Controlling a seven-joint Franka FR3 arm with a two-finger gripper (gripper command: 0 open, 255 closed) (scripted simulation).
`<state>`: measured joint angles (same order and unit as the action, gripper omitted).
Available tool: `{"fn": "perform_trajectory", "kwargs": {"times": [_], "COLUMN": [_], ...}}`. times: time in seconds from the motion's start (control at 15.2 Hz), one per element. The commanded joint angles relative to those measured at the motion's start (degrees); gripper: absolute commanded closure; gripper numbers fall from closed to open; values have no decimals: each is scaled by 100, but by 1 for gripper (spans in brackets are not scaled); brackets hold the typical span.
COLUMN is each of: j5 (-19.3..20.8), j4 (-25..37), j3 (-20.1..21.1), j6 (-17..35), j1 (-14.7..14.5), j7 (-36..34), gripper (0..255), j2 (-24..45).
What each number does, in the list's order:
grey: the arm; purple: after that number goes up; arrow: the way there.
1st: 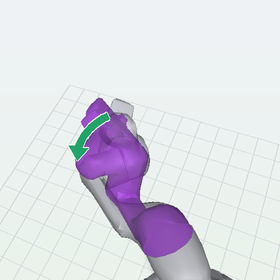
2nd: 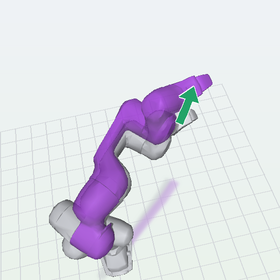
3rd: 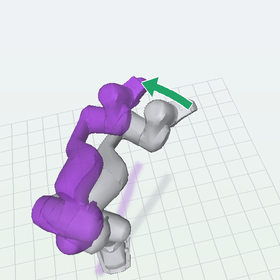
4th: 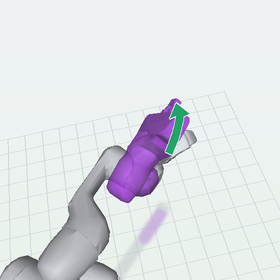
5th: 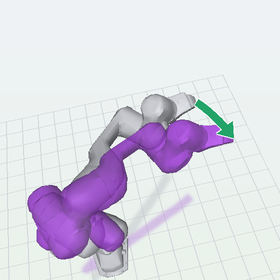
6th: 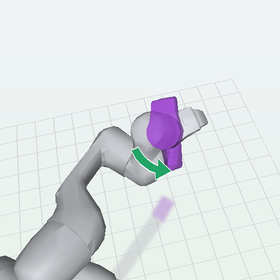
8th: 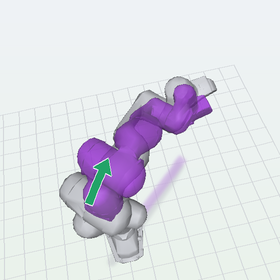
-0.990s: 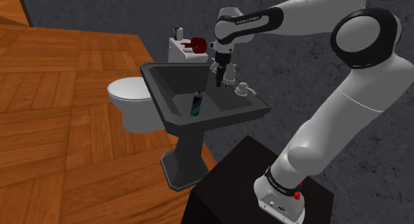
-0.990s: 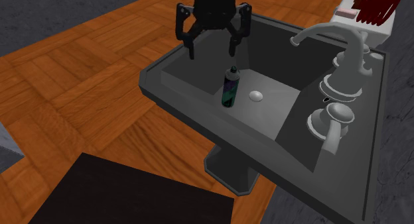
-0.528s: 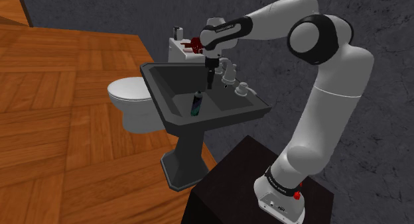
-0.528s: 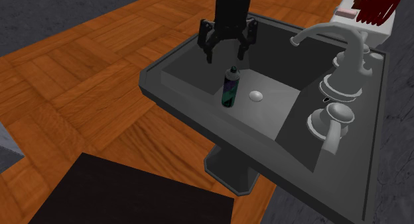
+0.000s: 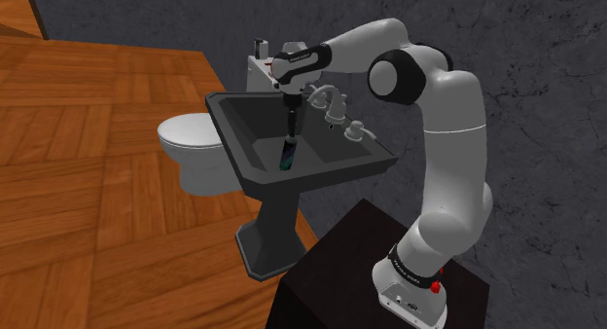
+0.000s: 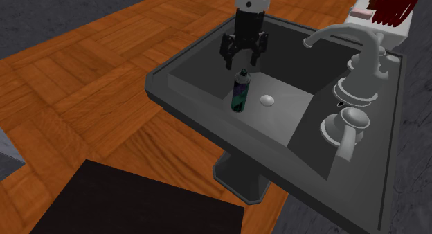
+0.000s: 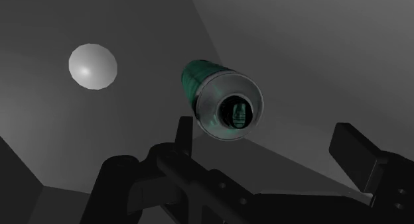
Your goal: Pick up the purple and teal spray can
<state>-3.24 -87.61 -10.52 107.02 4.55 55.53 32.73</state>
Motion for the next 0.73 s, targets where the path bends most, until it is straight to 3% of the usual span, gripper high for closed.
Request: {"fn": "perform_trajectory", "kwargs": {"times": [0.0,0.59,0.66], "j5": [-32,-72,-72], "j4": [390,246,241], "j3": [46,75,74], "j6": [-59,364,366], "j1": [60,76,77], "j7": [131,139,141], "gripper": [0,0,255], "j2": [371,652,649]}}
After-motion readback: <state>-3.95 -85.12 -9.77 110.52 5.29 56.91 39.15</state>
